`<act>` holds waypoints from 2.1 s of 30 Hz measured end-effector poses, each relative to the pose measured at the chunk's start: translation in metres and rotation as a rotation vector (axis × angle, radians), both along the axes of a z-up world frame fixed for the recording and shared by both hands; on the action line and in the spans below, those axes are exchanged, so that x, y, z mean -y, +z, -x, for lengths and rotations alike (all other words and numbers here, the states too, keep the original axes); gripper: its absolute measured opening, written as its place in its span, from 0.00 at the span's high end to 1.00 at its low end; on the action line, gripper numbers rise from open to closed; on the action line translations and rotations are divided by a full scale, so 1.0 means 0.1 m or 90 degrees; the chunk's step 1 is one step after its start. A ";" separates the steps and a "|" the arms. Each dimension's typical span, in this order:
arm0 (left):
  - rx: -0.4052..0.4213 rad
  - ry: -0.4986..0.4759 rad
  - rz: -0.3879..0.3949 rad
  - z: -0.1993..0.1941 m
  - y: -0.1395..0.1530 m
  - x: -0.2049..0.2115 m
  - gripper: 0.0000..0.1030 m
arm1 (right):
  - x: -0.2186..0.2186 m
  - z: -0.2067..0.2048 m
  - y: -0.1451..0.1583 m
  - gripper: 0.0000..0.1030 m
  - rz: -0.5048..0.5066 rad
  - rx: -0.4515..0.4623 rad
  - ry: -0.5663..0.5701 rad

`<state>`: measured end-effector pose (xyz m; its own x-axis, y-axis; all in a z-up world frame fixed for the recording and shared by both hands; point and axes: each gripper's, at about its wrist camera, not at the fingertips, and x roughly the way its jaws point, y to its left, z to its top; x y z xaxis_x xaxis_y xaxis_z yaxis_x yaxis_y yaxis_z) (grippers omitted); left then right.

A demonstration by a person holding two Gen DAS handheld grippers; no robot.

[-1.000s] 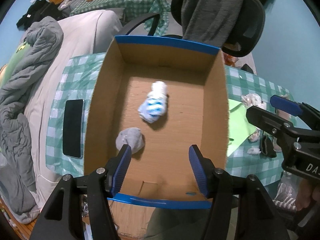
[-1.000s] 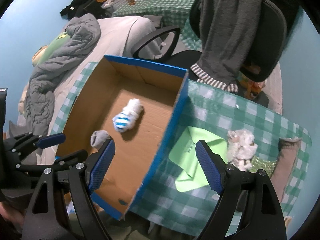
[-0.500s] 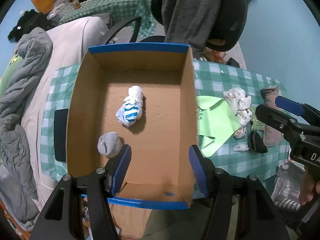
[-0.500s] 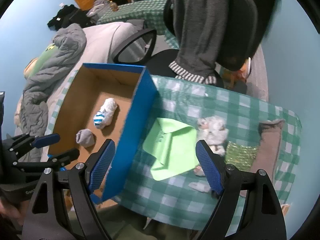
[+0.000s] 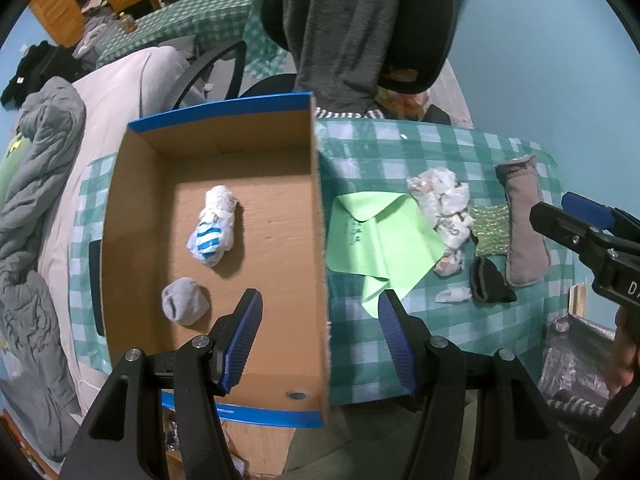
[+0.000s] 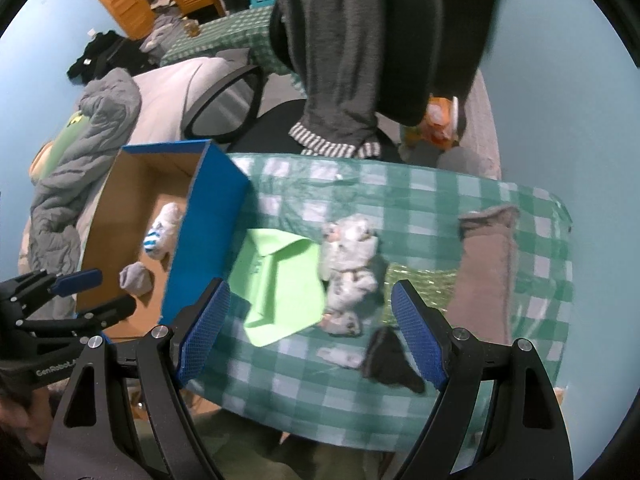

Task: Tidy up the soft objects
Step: 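Move both tools back from the box toward the grey fleece mitt, then grasp the grey fleece mitt with the right tool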

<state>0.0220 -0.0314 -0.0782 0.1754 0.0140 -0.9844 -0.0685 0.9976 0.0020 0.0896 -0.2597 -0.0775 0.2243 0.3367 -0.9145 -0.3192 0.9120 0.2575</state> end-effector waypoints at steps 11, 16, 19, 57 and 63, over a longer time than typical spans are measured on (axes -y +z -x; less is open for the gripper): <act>0.000 -0.039 -0.001 -0.12 0.00 0.40 0.37 | 0.55 -0.05 -0.05 0.19 0.009 -0.007 -0.049; -0.007 -0.054 0.000 -0.19 -0.04 0.55 0.36 | 0.78 -0.07 -0.09 0.19 0.013 -0.010 -0.071; -0.012 -0.062 0.001 -0.23 -0.08 0.65 0.36 | 0.90 -0.09 -0.12 0.19 0.015 -0.012 -0.081; -0.085 -0.091 0.031 -0.86 -0.93 1.43 0.29 | 1.65 -0.49 -0.97 0.19 0.049 -0.090 -0.123; -0.096 -0.097 0.032 -0.92 -1.06 1.51 0.29 | 1.71 -0.56 -1.12 0.19 0.051 -0.105 -0.124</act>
<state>0.1139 -0.1819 -0.1841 0.0229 -0.0518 -0.9984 0.0798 0.9956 -0.0499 0.1457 -0.4306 -0.1893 0.1236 0.2261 -0.9662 -0.0959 0.9719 0.2152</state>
